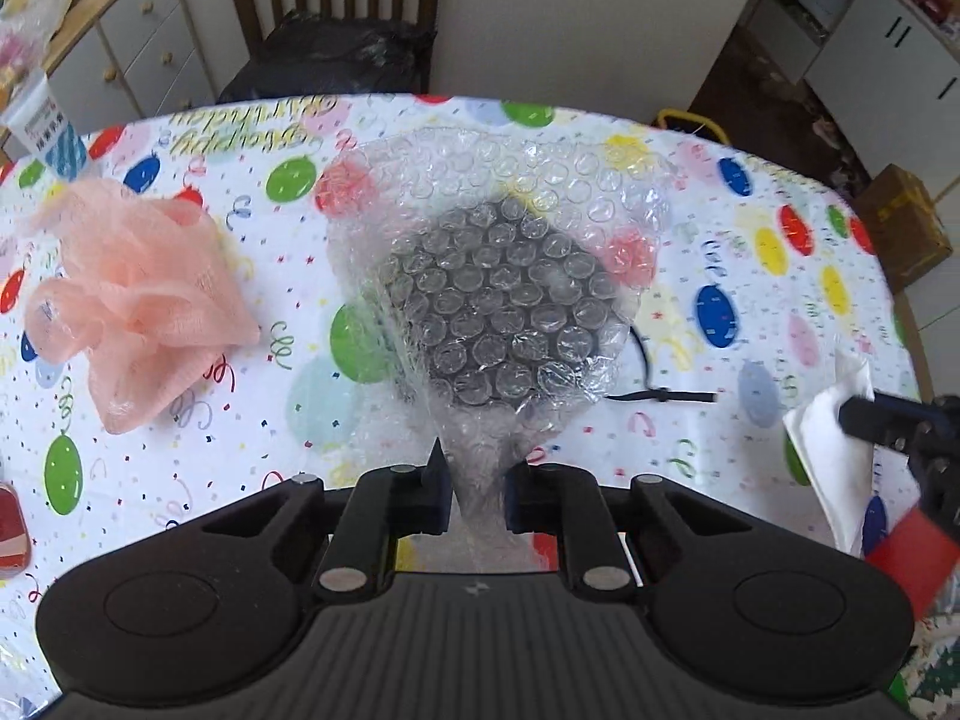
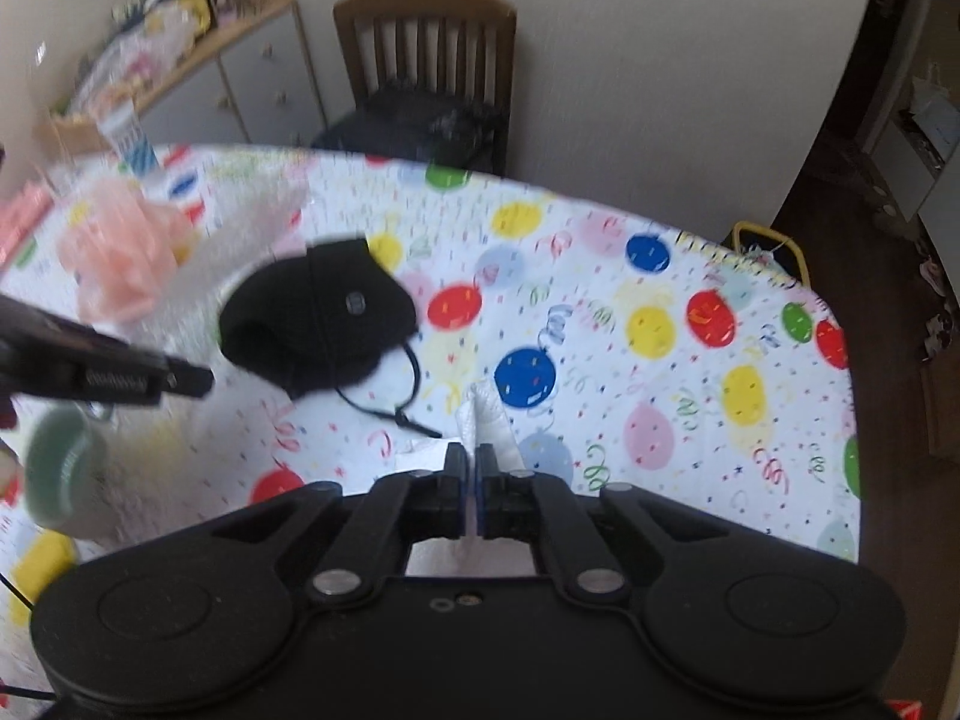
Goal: Organize soft objects
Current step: 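Lift and carry the bubble wrap and white tissue with both tools into the box, then open both tools to drop the bubble wrap and tissue into the box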
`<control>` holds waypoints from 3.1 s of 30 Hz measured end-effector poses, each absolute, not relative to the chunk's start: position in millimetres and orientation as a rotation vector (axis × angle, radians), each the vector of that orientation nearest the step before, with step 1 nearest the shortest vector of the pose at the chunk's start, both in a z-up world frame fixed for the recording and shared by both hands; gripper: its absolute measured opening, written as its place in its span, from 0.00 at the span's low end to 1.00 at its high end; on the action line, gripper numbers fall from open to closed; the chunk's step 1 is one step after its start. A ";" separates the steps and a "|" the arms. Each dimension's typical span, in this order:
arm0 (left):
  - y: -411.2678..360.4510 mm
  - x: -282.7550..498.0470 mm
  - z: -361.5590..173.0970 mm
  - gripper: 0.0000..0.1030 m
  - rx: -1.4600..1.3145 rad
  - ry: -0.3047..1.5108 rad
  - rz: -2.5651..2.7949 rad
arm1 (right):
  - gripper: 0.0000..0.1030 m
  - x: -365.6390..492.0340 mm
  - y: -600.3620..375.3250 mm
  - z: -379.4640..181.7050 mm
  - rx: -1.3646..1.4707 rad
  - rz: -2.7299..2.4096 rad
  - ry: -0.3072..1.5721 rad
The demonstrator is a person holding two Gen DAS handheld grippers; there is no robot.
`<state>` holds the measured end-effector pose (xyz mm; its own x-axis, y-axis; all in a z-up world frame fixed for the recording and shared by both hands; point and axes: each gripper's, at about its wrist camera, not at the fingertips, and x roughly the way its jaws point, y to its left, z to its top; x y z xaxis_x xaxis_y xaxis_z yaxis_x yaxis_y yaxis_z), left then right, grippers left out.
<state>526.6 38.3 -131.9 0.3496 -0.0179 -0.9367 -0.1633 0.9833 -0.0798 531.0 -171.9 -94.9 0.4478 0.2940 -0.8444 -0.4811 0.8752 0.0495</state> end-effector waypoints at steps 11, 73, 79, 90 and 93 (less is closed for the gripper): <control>8.5 497.4 -69.1 0.15 -0.124 1.114 0.004 | 0.02 493.7 -210.4 -29.0 -0.087 0.510 0.872; -243.2 379.5 -137.4 0.15 0.026 1.280 -0.481 | 0.02 357.6 -393.9 -118.7 0.089 0.302 1.005; -244.3 374.9 -145.3 0.15 0.020 1.271 -0.502 | 0.02 354.8 -392.7 -124.1 0.086 0.304 1.011; -244.1 371.2 -147.8 0.15 0.003 1.230 -0.508 | 0.03 350.4 -400.9 -120.0 0.114 0.318 0.985; -245.2 367.9 -144.5 0.15 0.007 1.218 -0.502 | 0.04 348.1 -404.7 -117.6 0.126 0.322 0.975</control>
